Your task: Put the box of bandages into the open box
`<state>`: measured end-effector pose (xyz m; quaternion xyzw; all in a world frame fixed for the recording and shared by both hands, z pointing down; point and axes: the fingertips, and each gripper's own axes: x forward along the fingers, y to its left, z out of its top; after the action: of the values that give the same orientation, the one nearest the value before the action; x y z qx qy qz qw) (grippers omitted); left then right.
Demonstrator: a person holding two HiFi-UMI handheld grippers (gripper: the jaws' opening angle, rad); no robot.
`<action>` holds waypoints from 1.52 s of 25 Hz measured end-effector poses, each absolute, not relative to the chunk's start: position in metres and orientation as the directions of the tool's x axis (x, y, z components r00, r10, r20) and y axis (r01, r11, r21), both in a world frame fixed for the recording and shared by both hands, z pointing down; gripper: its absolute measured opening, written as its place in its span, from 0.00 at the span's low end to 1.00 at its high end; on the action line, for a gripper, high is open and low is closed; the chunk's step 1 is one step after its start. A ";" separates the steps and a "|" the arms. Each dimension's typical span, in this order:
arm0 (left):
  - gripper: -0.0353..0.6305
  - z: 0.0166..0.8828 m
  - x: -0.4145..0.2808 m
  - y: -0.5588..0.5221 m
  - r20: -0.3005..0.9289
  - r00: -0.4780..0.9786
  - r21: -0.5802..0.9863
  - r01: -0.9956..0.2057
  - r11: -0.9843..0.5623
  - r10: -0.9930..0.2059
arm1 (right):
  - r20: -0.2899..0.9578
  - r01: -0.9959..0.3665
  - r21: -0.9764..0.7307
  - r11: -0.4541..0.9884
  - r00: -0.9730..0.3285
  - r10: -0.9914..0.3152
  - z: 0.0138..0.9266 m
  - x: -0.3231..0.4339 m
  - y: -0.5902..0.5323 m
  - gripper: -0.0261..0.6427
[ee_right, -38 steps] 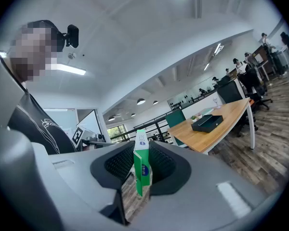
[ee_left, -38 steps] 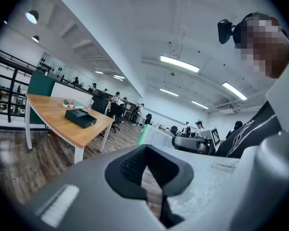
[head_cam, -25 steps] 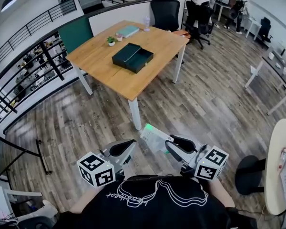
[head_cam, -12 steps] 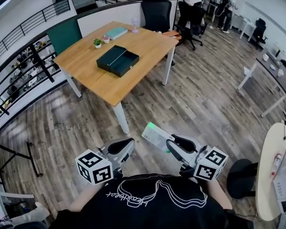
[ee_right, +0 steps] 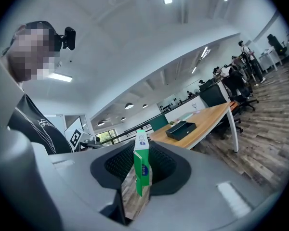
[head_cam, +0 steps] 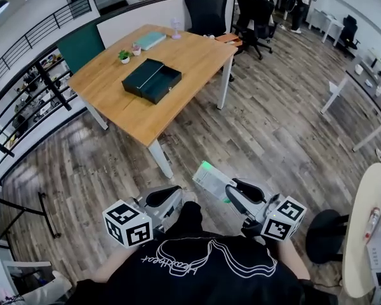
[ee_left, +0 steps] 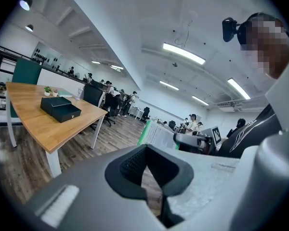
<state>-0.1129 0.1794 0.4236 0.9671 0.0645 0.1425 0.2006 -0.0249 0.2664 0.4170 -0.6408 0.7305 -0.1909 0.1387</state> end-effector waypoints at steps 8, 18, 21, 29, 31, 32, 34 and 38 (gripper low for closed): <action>0.05 0.450 -0.038 0.112 0.273 0.937 0.448 0.074 -0.891 0.215 | 0.083 -0.865 -0.499 0.049 -0.104 -0.991 0.441 0.045 0.211 0.21; 0.05 0.450 0.087 -0.020 0.274 0.945 0.480 0.028 -0.877 0.180 | 0.167 -0.857 -0.513 0.056 -0.163 -0.972 0.449 0.162 0.084 0.21; 0.05 0.451 0.112 -0.061 0.278 0.947 0.492 0.004 -0.871 0.162 | 0.191 -0.865 -0.499 0.060 -0.178 -0.965 0.449 0.189 0.043 0.21; 0.05 0.448 0.145 -0.121 0.287 0.953 0.483 -0.051 -0.874 0.102 | 0.207 -0.881 -0.463 0.096 -0.213 -0.955 0.444 0.230 -0.022 0.21; 0.05 0.448 0.145 -0.131 0.286 0.955 0.480 -0.072 -0.874 0.078 | 0.207 -0.882 -0.456 0.114 -0.230 -0.951 0.443 0.236 -0.033 0.21; 0.05 0.449 0.146 -0.137 0.284 0.957 0.482 -0.084 -0.872 0.065 | 0.208 -0.882 -0.454 0.125 -0.241 -0.948 0.443 0.239 -0.040 0.21; 0.05 0.452 0.146 -0.149 0.282 0.959 0.499 -0.113 -0.859 0.038 | 0.218 -0.879 -0.454 0.147 -0.269 -0.938 0.443 0.246 -0.058 0.21; 0.05 0.449 0.146 -0.182 0.298 0.954 0.547 -0.201 -0.812 -0.036 | 0.251 -0.864 -0.459 0.207 -0.350 -0.903 0.432 0.260 -0.103 0.21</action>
<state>0.1461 -0.1819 0.4493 0.9419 -0.0629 0.1380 0.2997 0.2603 -0.1025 0.4316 -0.5692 0.7759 -0.2697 0.0358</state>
